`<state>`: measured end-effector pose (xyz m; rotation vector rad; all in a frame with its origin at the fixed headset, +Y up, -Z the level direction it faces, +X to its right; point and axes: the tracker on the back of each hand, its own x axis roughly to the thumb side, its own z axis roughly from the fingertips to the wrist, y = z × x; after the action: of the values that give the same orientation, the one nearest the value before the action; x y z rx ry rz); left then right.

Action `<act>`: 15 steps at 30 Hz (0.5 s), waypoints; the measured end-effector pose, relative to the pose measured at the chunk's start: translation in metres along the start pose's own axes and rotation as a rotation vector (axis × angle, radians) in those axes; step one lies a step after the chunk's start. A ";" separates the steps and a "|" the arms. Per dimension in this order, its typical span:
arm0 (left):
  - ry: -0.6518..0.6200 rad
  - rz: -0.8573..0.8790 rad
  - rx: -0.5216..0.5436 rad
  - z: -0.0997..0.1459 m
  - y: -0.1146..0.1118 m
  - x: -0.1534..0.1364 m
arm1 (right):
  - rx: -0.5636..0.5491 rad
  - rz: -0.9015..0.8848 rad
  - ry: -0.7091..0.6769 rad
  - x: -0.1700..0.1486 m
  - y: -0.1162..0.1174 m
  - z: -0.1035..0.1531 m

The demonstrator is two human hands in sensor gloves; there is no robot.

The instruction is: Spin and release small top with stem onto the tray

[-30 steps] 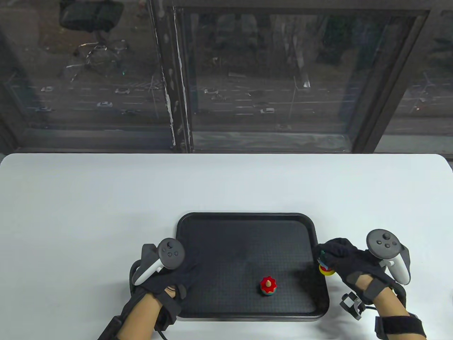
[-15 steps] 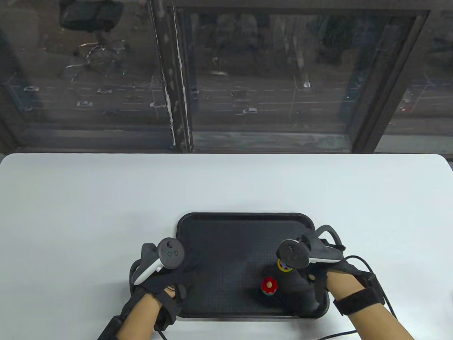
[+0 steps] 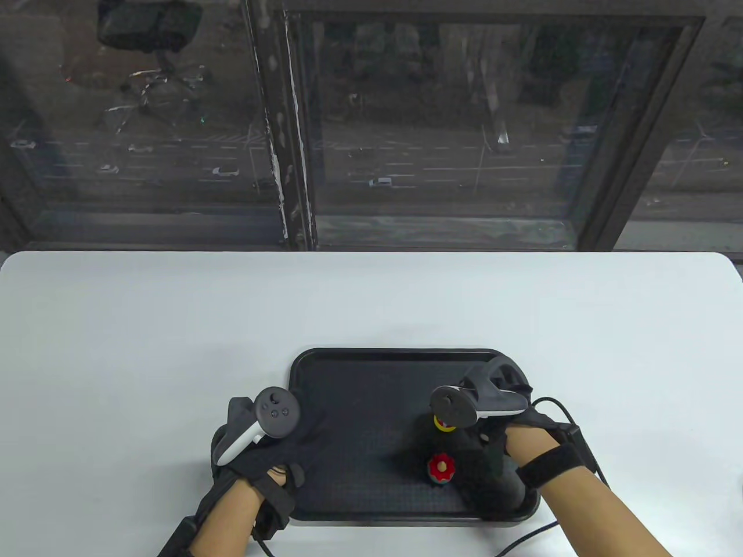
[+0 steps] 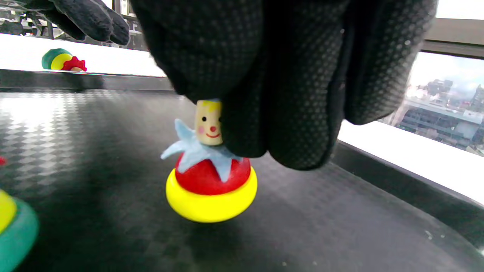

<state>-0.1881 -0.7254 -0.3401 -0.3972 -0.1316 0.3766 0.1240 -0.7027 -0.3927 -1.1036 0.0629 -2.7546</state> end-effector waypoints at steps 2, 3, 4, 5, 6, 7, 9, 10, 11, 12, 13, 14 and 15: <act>0.005 0.004 0.003 0.000 0.001 -0.001 | -0.091 0.167 0.016 0.004 0.004 0.004; 0.019 0.006 0.005 0.000 0.002 -0.002 | -0.134 0.310 0.039 0.003 0.004 0.004; 0.051 0.011 0.019 0.001 0.005 -0.003 | -0.149 0.460 0.137 -0.003 0.002 0.006; 0.064 0.017 0.038 0.002 0.007 -0.005 | -0.150 0.448 0.213 -0.006 -0.001 0.009; 0.093 0.035 0.081 0.004 0.012 -0.008 | -0.142 0.331 0.343 -0.015 -0.010 0.015; 0.135 0.052 0.129 0.008 0.018 -0.013 | -0.185 0.189 0.421 -0.022 -0.021 0.023; 0.210 0.106 0.212 0.013 0.028 -0.025 | -0.240 0.087 0.505 -0.030 -0.039 0.040; 0.232 0.137 0.239 0.015 0.032 -0.030 | -0.250 0.081 0.520 -0.032 -0.043 0.045; 0.245 0.152 0.276 0.017 0.037 -0.038 | -0.259 0.083 0.564 -0.037 -0.053 0.057; 0.278 0.163 0.317 0.020 0.043 -0.048 | -0.250 0.083 0.606 -0.041 -0.059 0.068; 0.301 0.172 0.323 0.022 0.045 -0.054 | -0.252 0.064 0.634 -0.044 -0.062 0.077; 0.317 0.190 0.319 0.024 0.048 -0.063 | -0.271 0.017 0.667 -0.048 -0.065 0.090; 0.330 0.199 0.314 0.024 0.049 -0.068 | -0.283 -0.022 0.695 -0.051 -0.067 0.100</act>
<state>-0.2714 -0.7012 -0.3409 -0.1577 0.2882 0.5138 0.2194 -0.6254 -0.3482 -0.1338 0.5384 -3.0674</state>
